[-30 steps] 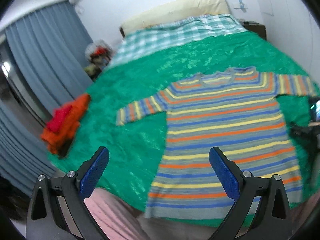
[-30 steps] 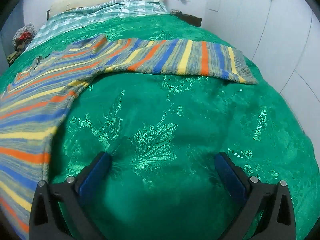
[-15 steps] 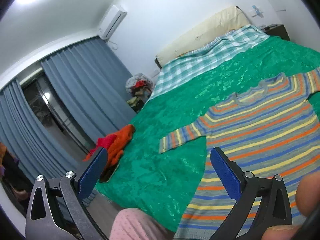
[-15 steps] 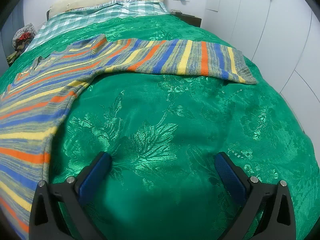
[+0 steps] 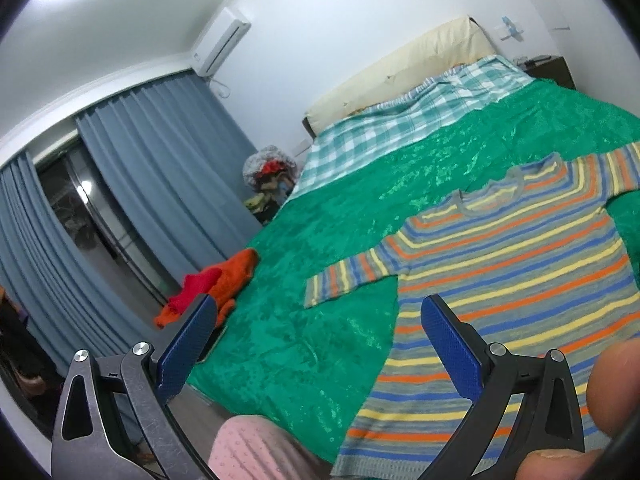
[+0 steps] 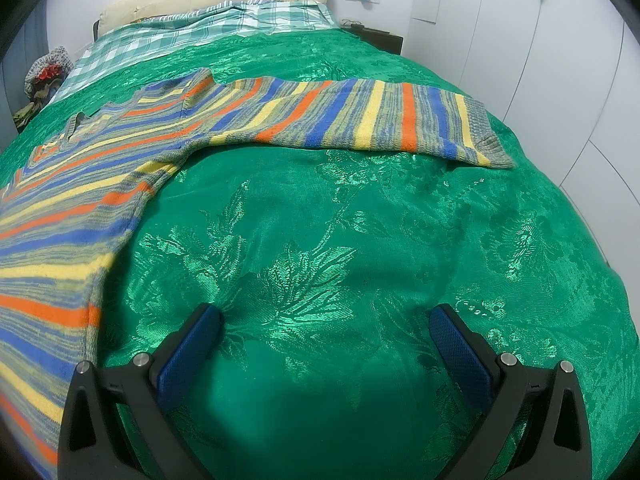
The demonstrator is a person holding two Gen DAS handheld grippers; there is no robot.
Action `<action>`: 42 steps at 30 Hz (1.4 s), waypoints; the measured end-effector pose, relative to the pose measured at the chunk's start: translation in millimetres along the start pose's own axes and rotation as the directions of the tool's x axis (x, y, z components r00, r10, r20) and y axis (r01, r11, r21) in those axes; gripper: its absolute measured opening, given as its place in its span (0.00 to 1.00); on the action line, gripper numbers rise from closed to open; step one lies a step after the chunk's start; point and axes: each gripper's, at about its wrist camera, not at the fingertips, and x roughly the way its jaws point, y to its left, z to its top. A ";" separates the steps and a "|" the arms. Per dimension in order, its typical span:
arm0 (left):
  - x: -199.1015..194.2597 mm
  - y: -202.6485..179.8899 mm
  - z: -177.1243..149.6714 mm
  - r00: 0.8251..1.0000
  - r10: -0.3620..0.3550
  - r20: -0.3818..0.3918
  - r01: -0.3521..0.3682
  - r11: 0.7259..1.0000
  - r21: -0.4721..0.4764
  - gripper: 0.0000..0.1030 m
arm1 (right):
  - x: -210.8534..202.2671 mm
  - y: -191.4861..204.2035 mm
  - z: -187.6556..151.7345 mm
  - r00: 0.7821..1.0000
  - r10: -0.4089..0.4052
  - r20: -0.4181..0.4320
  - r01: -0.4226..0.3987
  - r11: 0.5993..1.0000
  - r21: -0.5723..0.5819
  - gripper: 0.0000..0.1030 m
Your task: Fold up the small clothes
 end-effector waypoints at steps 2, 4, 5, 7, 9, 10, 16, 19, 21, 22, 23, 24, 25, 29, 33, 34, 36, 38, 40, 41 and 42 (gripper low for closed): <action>-0.1 -1.3 0.2 1.000 -0.013 -0.009 0.013 1.000 -0.005 1.00 | 0.1 0.1 -0.1 1.000 0.000 0.000 0.000 1.000 0.000 1.00; 0.6 -4.1 0.7 0.999 -0.026 -0.022 0.026 1.000 0.008 1.00 | 0.1 0.1 -0.1 1.000 0.000 0.000 0.000 1.000 0.000 1.00; 2.9 -5.0 1.0 0.997 -0.053 -0.047 0.054 0.998 0.013 1.00 | 0.2 0.1 -0.2 1.000 0.000 0.000 0.000 1.000 0.000 1.00; 8.3 -1.1 4.0 0.982 -0.158 -0.104 0.159 0.987 0.000 1.00 | 0.2 0.1 -0.1 1.000 0.000 0.000 0.000 1.000 0.000 1.00; 8.7 4.5 8.8 0.958 -0.249 -0.140 0.250 0.968 -0.012 1.00 | 0.2 0.0 0.0 1.000 0.000 0.000 0.000 1.000 0.000 1.00; 8.5 6.7 10.2 0.946 -0.287 -0.154 0.287 0.958 -0.020 1.00 | 0.3 0.0 0.0 1.000 0.000 0.000 0.000 1.000 0.000 1.00; 9.8 27.2 18.8 0.734 -0.634 -0.245 0.600 0.774 -0.203 1.00 | 0.3 0.0 -0.1 1.000 0.000 0.000 0.000 1.000 0.000 1.00; 16.8 37.9 23.6 0.592 -0.769 -0.241 0.697 0.639 -0.327 0.99 | 0.2 0.0 -0.1 1.000 0.000 0.000 0.000 1.000 -0.001 1.00; 20.4 41.2 28.6 0.548 -0.802 -0.238 0.711 0.596 -0.372 0.99 | 0.1 -0.1 0.1 1.000 0.000 0.000 0.000 1.000 -0.001 1.00; 23.3 43.6 31.2 0.526 -0.818 -0.233 0.715 0.574 -0.400 0.99 | 0.2 0.0 -0.1 1.000 0.000 0.000 0.000 1.000 -0.001 1.00; 25.5 45.2 32.9 0.506 -0.832 -0.229 0.717 0.553 -0.424 0.99 | 0.0 -0.1 0.1 1.000 0.001 0.000 -0.001 1.000 -0.001 1.00; 28.9 46.3 34.2 0.480 -0.847 -0.230 0.720 0.530 -0.449 0.99 | 0.3 0.1 -0.3 1.000 0.001 0.000 -0.001 1.000 -0.001 1.00; 34.2 47.9 34.8 0.454 -0.861 -0.231 0.722 0.507 -0.472 0.99 | 0.1 -0.1 0.0 1.000 0.001 0.000 -0.001 1.000 -0.001 1.00; 43.3 52.4 31.9 0.339 -0.918 -0.206 0.728 0.395 -0.560 0.99 | 0.2 0.1 -0.3 1.000 0.001 0.000 -0.001 1.000 -0.001 1.00; 43.9 48.8 30.1 0.333 -0.916 -0.223 0.724 0.400 -0.562 0.99 | 0.4 0.3 -0.5 1.000 0.001 0.000 -0.001 1.000 -0.001 1.00; 45.0 47.6 29.8 0.332 -0.916 -0.226 0.724 0.401 -0.562 0.99 | 0.3 0.2 -0.2 1.000 0.001 0.000 -0.001 1.000 -0.001 1.00; 46.3 45.9 29.8 0.325 -0.918 -0.229 0.722 0.397 -0.567 0.99 | 0.4 0.2 -0.1 1.000 0.001 0.000 -0.001 1.000 -0.001 1.00; 47.5 46.2 29.9 0.326 -0.917 -0.229 0.719 0.398 -0.570 0.99 | 0.5 0.3 -0.1 1.000 0.001 0.000 -0.001 1.000 -0.001 1.00; 48.1 46.3 31.2 0.354 -0.904 -0.242 0.713 0.428 -0.556 0.99 | 0.6 0.4 -0.1 1.000 0.001 0.000 -0.001 1.000 -0.001 1.00; 49.3 46.2 31.9 0.377 -0.891 -0.255 0.707 0.454 -0.542 0.99 | 0.7 0.5 -0.1 1.000 0.001 0.000 -0.001 1.000 -0.001 1.00; 48.6 45.7 32.6 0.411 -0.870 -0.273 0.696 0.493 -0.522 0.99 | 0.8 0.6 -0.1 1.000 0.001 0.000 -0.001 1.000 -0.001 1.00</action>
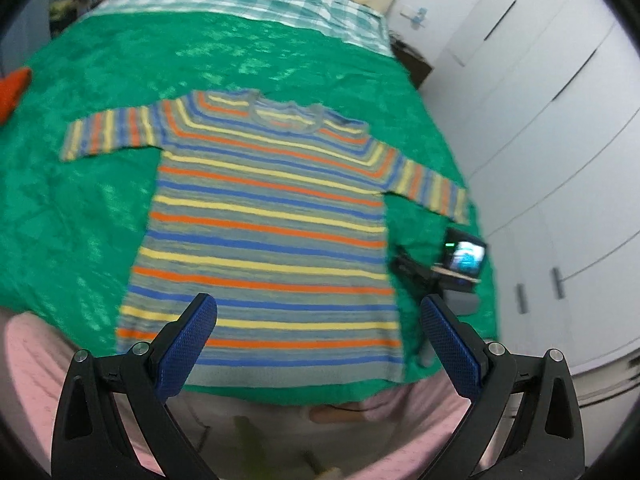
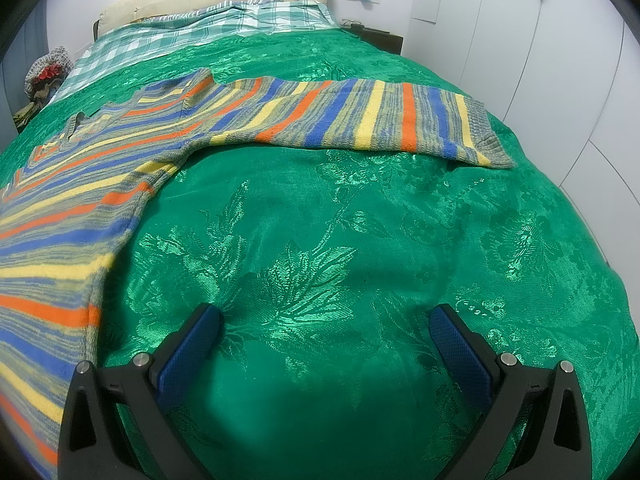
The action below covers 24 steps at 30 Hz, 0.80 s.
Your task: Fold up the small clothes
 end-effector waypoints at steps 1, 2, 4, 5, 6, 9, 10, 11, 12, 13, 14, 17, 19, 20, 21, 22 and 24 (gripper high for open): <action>0.9 0.5 0.5 1.000 0.023 0.004 -0.023 1.000 0.004 0.99 | 0.0 0.0 0.0 1.000 0.000 0.000 0.000 1.000 0.000 1.00; 1.0 0.3 0.2 0.998 0.055 0.013 -0.055 0.998 0.012 0.99 | 0.1 0.1 -0.3 1.000 0.000 0.000 0.000 1.000 0.000 1.00; 2.7 1.2 -0.5 0.995 0.100 0.023 -0.101 0.995 0.020 0.99 | 0.0 0.0 0.0 1.000 0.000 0.000 0.000 1.000 0.000 1.00; 3.4 1.9 -1.2 0.993 0.113 0.024 -0.113 0.993 0.021 0.99 | 0.1 0.1 -0.3 1.000 0.000 0.000 0.000 1.000 0.000 1.00; 4.2 2.9 -1.9 0.993 0.117 0.023 -0.117 0.993 0.021 0.99 | 0.0 0.0 0.0 1.000 0.000 0.000 0.000 1.000 0.000 1.00; 4.0 5.4 -4.5 0.990 0.136 0.028 -0.137 0.990 0.024 0.99 | 0.1 0.1 0.0 1.000 0.000 0.000 0.000 1.000 0.000 1.00; 3.2 5.5 -5.1 0.987 0.156 0.037 -0.157 0.987 0.033 0.99 | 0.0 0.1 0.0 1.000 0.000 0.000 0.000 1.000 0.000 1.00; 2.2 4.9 -5.4 0.983 0.175 0.046 -0.177 0.983 0.041 0.99 | 0.0 0.0 0.1 1.000 0.000 0.000 0.000 1.000 0.000 1.00; 1.2 4.6 -5.4 0.979 0.197 0.058 -0.200 0.979 0.049 0.99 | 0.1 0.1 0.0 1.000 0.000 0.000 0.000 1.000 0.000 1.00; -0.5 4.6 -5.7 0.973 0.219 0.071 -0.223 0.973 0.056 0.99 | 0.1 0.1 0.0 1.000 0.000 0.000 0.000 1.000 0.000 1.00; -1.6 4.9 -5.4 0.969 0.234 0.080 -0.239 0.969 0.062 0.99 | 0.0 0.1 0.1 1.000 0.000 0.000 0.000 1.000 0.000 1.00; -4.8 5.3 -7.4 0.953 0.284 0.110 -0.293 0.953 0.081 0.99 | 0.2 0.3 -0.3 1.000 0.000 0.000 0.000 1.000 0.000 1.00; -5.6 5.6 -9.0 0.946 0.299 0.123 -0.311 0.946 0.091 0.99 | 0.1 0.3 0.0 1.000 0.000 0.000 0.000 1.000 0.000 1.00; -6.0 5.8 -10.0 0.943 0.306 0.129 -0.319 0.943 0.095 0.99 | 0.1 0.3 0.0 1.000 0.000 0.000 0.000 1.000 0.000 1.00; -6.1 6.2 -11.3 0.940 0.314 0.134 -0.328 0.939 0.100 0.99 | 0.1 0.3 -0.1 1.000 0.000 0.000 0.000 1.000 0.000 1.00; -6.1 6.2 -12.1 0.939 0.317 0.136 -0.332 0.938 0.102 0.99 | 0.2 0.5 0.0 1.000 0.000 0.000 0.000 1.000 0.000 1.00; -6.3 7.9 -13.3 0.939 0.316 0.138 -0.331 0.938 0.103 0.99 | 0.6 0.8 -0.1 1.000 0.000 0.000 0.000 1.000 0.000 1.00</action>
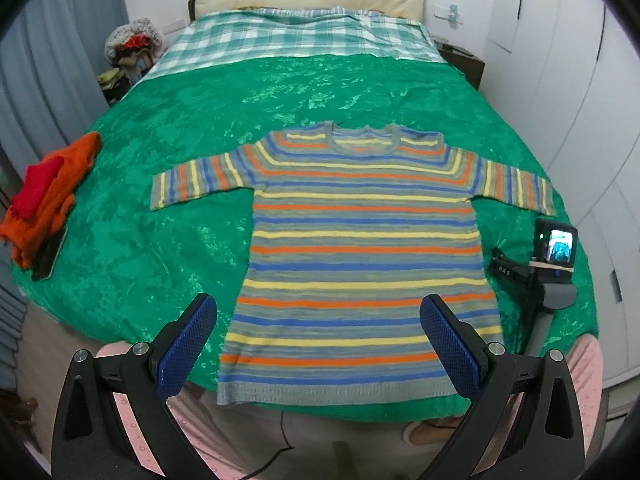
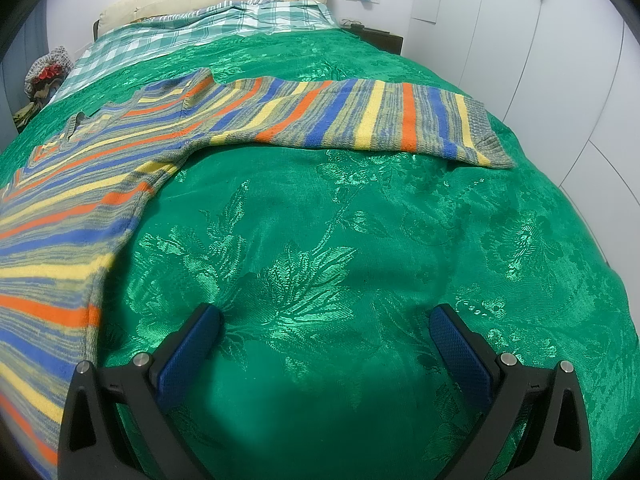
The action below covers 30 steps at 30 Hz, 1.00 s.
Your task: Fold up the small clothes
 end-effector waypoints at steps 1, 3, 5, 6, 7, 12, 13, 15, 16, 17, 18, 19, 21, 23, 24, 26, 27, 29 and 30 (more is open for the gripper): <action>0.1 -0.3 -0.2 1.000 0.000 0.000 0.000 1.000 0.000 0.99 | 0.1 0.1 0.0 1.000 0.000 0.000 0.000 1.000 0.000 1.00; 0.2 1.0 -1.3 1.000 0.007 0.010 -0.007 1.000 0.008 0.99 | 0.5 0.4 -0.1 1.000 0.000 0.000 0.000 1.000 0.000 1.00; 2.6 2.4 -3.0 0.999 0.037 0.031 -0.038 0.999 0.031 0.99 | 0.9 0.7 -0.3 1.000 -0.001 0.001 0.001 1.000 0.000 1.00; 7.6 5.9 -5.7 0.996 0.080 0.046 -0.082 0.995 0.049 0.99 | 1.0 0.8 -0.1 1.000 0.000 0.001 0.000 1.000 0.000 1.00; 12.7 9.8 -8.2 0.993 0.111 0.051 -0.113 0.992 0.056 0.99 | -1.9 -1.4 0.3 1.000 -0.001 0.002 0.001 1.000 0.001 1.00; 64.0 46.7 -26.6 0.991 0.122 -0.050 -0.123 0.992 -0.011 0.99 | -3.7 -2.9 1.2 1.000 -0.001 0.004 0.001 1.000 0.000 1.00; 75.0 52.0 -30.4 0.991 0.110 -0.082 -0.113 0.993 -0.029 0.99 | -3.6 -2.7 1.1 1.000 -0.001 0.004 0.001 1.000 0.000 1.00; 89.1 54.0 -35.8 0.988 0.099 -0.116 -0.105 0.994 -0.039 0.99 | -3.4 -2.6 0.8 1.000 -0.002 0.004 0.002 1.000 0.000 1.00; 94.7 51.8 -36.9 0.987 0.098 -0.126 -0.103 0.994 -0.035 0.99 | -3.3 -2.5 0.7 1.000 -0.001 0.004 0.001 1.000 0.000 1.00; 98.2 48.7 -36.6 0.987 0.096 -0.132 -0.101 0.994 -0.030 0.99 | -3.2 -2.4 0.5 1.000 -0.001 0.004 0.001 1.000 0.000 1.00; 103.1 43.9 -34.3 0.987 0.084 -0.134 -0.088 0.996 -0.025 0.99 | -3.2 -2.2 0.5 1.000 -0.001 0.004 0.001 1.000 0.000 1.00; 105.0 40.1 -31.3 0.988 0.074 -0.138 -0.078 0.997 -0.022 0.99 | -3.1 -2.2 0.3 1.000 -0.001 0.004 0.001 1.000 0.000 1.00; 109.4 32.0 -23.2 0.989 0.051 -0.141 -0.054 0.998 -0.014 0.99 | -3.1 -2.2 0.1 1.000 -0.001 0.004 0.001 1.000 0.000 1.00; 109.1 25.6 -16.9 0.990 0.046 -0.132 -0.046 0.999 0.000 0.99 | -3.1 -2.0 0.1 1.000 -0.003 0.004 0.003 1.000 -0.002 1.00; 108.6 23.6 -15.1 0.991 0.048 -0.125 -0.048 0.999 0.006 0.99 | -3.0 -2.2 -0.1 1.000 -0.001 0.004 0.001 1.000 0.000 1.00; 109.5 20.2 -12.8 0.993 0.052 -0.106 -0.050 0.999 0.020 0.99 | -3.4 -2.4 -0.4 1.000 0.001 0.011 -0.001 1.000 0.004 1.00; 112.1 17.6 -13.6 0.994 0.053 -0.100 -0.051 0.998 0.028 0.99 | -3.7 -2.1 -0.7 1.000 -0.001 0.016 0.001 1.000 0.005 1.00; 121.5 17.0 -15.5 0.992 0.052 -0.113 -0.048 0.998 0.035 0.99 | -3.4 -1.5 0.2 1.000 -0.002 0.011 0.002 1.000 0.003 1.00; 127.0 15.5 -17.4 0.991 0.047 -0.129 -0.043 0.998 0.040 0.99 | -3.8 -2.1 1.3 1.000 0.003 -0.001 -0.003 1.000 0.003 1.00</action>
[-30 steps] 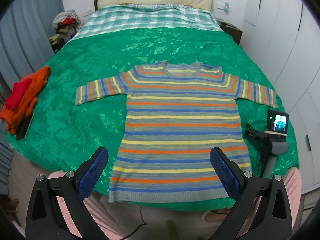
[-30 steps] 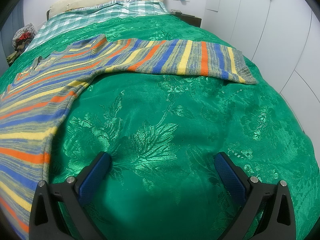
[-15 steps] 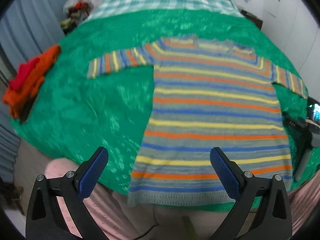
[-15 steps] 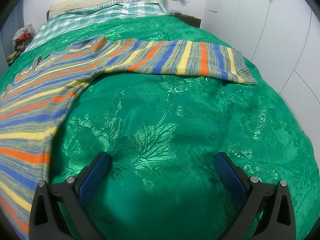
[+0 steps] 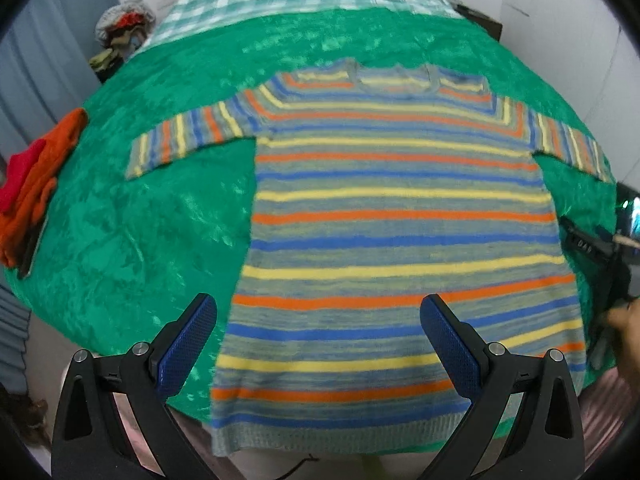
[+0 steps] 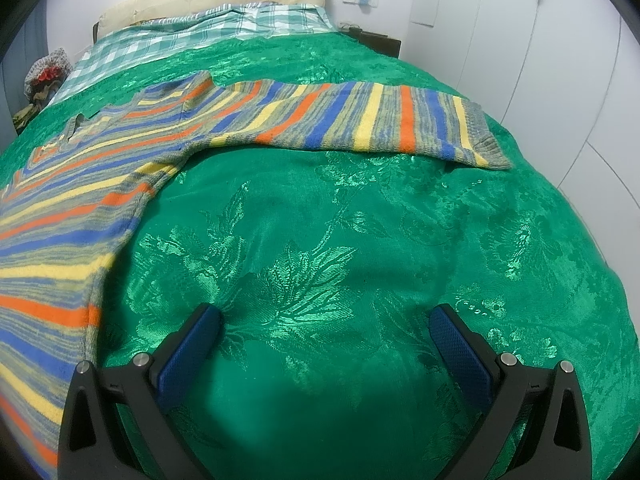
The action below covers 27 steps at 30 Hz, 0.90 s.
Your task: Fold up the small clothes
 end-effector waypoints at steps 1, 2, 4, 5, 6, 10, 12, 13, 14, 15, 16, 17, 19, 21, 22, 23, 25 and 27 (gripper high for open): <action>5.3 -1.6 -1.4 1.000 -0.004 -0.014 0.004 1.000 0.007 0.99 | -1.2 -1.7 -0.2 1.000 0.011 -0.010 -0.011 1.000 0.000 1.00; 8.9 -3.0 -2.6 1.000 -0.004 -0.020 0.004 1.000 0.014 0.99 | -2.6 -4.2 0.6 0.999 0.041 -0.026 -0.041 0.999 0.000 1.00; 12.0 -3.3 -4.6 1.000 0.004 -0.011 -0.004 1.000 0.021 0.99 | -4.9 -9.1 4.4 0.988 0.138 -0.071 -0.141 0.989 -0.032 1.00; 12.8 -2.3 -5.7 1.000 0.007 -0.004 -0.006 1.000 0.022 0.99 | -7.4 -13.0 6.6 0.973 0.206 -0.101 -0.210 0.977 -0.038 1.00; 13.7 -0.8 -7.0 1.000 0.008 0.002 -0.008 1.000 0.021 0.99 | -10.9 -16.3 8.6 0.958 0.256 -0.127 -0.264 0.963 -0.050 1.00; 23.1 6.8 -13.5 1.000 -0.001 -0.001 0.001 1.000 0.002 0.99 | -47.0 -55.3 35.3 0.905 0.410 -0.111 -0.411 0.911 0.007 0.94; 30.5 9.1 -15.5 1.000 -0.010 -0.015 0.010 1.000 -0.014 0.99 | -63.3 -88.4 67.7 0.885 0.465 -0.001 -0.463 0.882 0.086 0.94; 35.6 9.8 -15.6 1.000 -0.012 -0.028 0.011 1.000 -0.021 0.99 | -66.4 -109.3 87.8 0.879 0.474 0.061 -0.478 0.867 0.141 0.95; 40.6 9.9 -15.0 0.999 -0.011 -0.042 0.010 1.000 -0.025 0.99 | -64.0 -128.1 104.1 0.875 0.473 0.102 -0.484 0.853 0.197 0.95; 43.5 9.9 -14.2 0.999 -0.007 -0.047 0.006 1.000 -0.027 0.99 | -56.2 -147.8 119.0 0.874 0.469 0.128 -0.485 0.834 0.262 0.95; 44.9 10.0 -14.0 0.999 -0.002 -0.046 0.000 1.000 -0.030 0.99 | -40.1 -167.5 130.2 0.877 0.465 0.124 -0.478 0.811 0.337 0.95; 45.9 10.8 -13.3 0.999 0.006 -0.044 -0.007 0.999 -0.033 0.99 | -18.1 -185.1 136.0 0.886 0.455 0.087 -0.447 0.793 0.413 0.95; 47.3 14.5 -12.7 0.999 0.020 -0.039 -0.021 0.999 -0.042 0.99 | 21.1 -207.3 131.6 0.906 0.423 -0.004 -0.358 0.772 0.526 0.93; 49.5 20.5 -13.8 0.998 0.037 -0.041 -0.039 0.998 -0.056 0.99 | 50.3 -216.4 122.9 0.898 0.437 -0.060 -0.325 0.747 0.580 0.82; 51.3 23.2 -14.7 0.998 0.041 -0.045 -0.044 0.997 -0.062 0.99 | 62.1 -216.4 120.2 0.882 0.466 -0.069 -0.341 0.733 0.589 0.81; 54.0 26.3 -15.9 0.997 0.046 -0.054 -0.050 0.996 -0.070 0.99 | 68.5 -214.5 120.5 0.875 0.479 -0.064 -0.358 0.731 0.580 0.81; 60.8 30.7 -17.9 0.996 0.051 -0.077 -0.057 0.995 -0.082 0.99 | 76.1 -210.1 124.6 0.867 0.495 -0.051 -0.386 0.734 0.558 0.78; 67.2 33.6 -19.3 0.994 0.054 -0.095 -0.063 0.994 -0.093 0.99 | 83.0 -209.2 125.7 0.870 0.489 -0.064 -0.378 0.744 0.551 0.11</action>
